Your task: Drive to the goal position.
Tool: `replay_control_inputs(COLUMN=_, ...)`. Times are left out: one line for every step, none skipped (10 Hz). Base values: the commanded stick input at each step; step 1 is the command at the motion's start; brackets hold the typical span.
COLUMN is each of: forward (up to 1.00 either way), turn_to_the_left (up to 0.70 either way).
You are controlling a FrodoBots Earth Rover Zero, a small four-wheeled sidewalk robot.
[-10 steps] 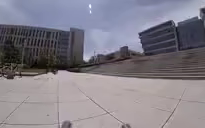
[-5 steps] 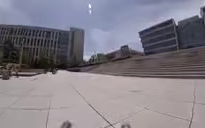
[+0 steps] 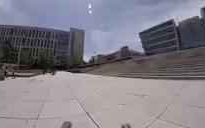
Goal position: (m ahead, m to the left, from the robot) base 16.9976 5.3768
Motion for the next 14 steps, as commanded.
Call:
replay_control_inputs(forward=0.70, turn_to_the_left=0.00)
replay_control_inputs(forward=0.70, turn_to_the_left=0.00)
replay_control_inputs(forward=0.70, turn_to_the_left=0.00)
replay_control_inputs(forward=0.70, turn_to_the_left=0.00)
replay_control_inputs(forward=0.70, turn_to_the_left=0.00)
replay_control_inputs(forward=0.70, turn_to_the_left=0.00)
replay_control_inputs(forward=0.70, turn_to_the_left=0.00)
replay_control_inputs(forward=0.70, turn_to_the_left=0.00)
replay_control_inputs(forward=0.70, turn_to_the_left=0.00)
replay_control_inputs(forward=0.70, turn_to_the_left=0.00)
replay_control_inputs(forward=0.70, turn_to_the_left=0.00)
replay_control_inputs(forward=0.70, turn_to_the_left=0.00)
replay_control_inputs(forward=0.70, turn_to_the_left=0.00)
replay_control_inputs(forward=0.70, turn_to_the_left=0.00)
